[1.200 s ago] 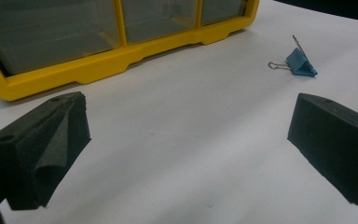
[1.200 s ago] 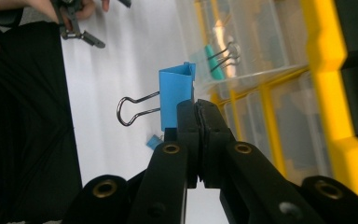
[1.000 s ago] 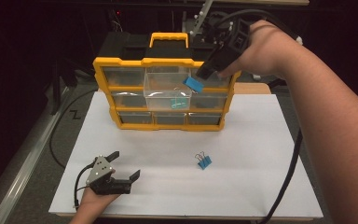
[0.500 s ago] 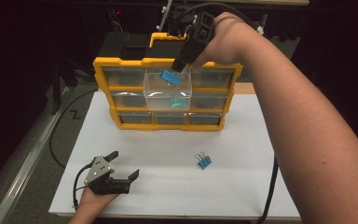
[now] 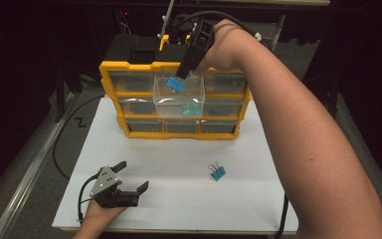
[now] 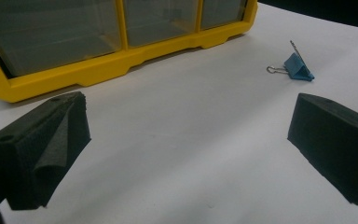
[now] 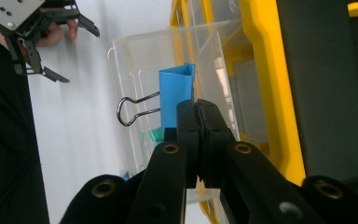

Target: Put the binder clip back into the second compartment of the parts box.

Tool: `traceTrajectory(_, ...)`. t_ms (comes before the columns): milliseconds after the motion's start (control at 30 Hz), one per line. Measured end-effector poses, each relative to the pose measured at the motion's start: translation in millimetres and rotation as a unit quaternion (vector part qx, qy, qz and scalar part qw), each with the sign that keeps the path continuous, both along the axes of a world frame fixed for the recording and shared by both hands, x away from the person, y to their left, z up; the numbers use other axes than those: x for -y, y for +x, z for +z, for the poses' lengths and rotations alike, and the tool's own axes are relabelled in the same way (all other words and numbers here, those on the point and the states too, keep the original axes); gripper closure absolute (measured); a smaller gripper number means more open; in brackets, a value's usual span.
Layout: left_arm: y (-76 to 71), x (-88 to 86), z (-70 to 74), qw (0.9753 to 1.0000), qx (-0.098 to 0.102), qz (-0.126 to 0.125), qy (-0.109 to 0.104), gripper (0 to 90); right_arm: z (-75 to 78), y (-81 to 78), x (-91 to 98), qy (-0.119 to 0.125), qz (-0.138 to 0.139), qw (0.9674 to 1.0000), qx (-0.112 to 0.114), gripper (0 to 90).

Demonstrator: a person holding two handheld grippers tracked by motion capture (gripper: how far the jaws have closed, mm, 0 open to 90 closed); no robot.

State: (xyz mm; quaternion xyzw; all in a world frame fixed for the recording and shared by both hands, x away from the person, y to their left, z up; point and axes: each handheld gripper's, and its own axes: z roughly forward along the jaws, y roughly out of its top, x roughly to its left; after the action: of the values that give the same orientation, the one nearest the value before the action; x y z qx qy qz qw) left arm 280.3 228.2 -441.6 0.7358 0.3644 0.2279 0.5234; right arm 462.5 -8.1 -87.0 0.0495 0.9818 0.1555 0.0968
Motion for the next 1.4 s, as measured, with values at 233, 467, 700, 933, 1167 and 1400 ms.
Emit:
traceTrajectory(233,0.4,-0.5,-0.3,1.0000,0.000,0.000,0.001,0.1,-2.9,4.4,-6.2,0.005,-0.008,1.0000,-0.004,71.2)
traceTrajectory(467,-0.2,-0.6,-0.2,1.0000,0.000,0.000,0.001,0.1,6.6,-6.4,1.7,0.026,-0.024,0.9993,0.012,50.1)
traceTrajectory(700,0.1,1.6,-0.9,1.0000,-0.002,-0.003,0.002,0.1,2.3,-28.3,39.7,0.020,-0.038,0.9990,0.010,44.0)
traceTrajectory(933,1.9,2.2,-1.3,1.0000,-0.006,0.000,0.001,0.1,-9.1,-43.6,70.1,0.012,-0.051,0.9986,0.009,39.0)
traceTrajectory(1167,2.1,2.5,-1.7,1.0000,-0.006,0.003,0.004,0.1,-37.1,-60.0,98.3,0.003,-0.056,0.9984,-0.002,30.4)
traceTrajectory(1400,2.5,2.8,-2.0,1.0000,-0.007,0.003,0.005,0.1,-77.3,-69.3,111.8,-0.015,-0.060,0.9979,-0.018,21.0)
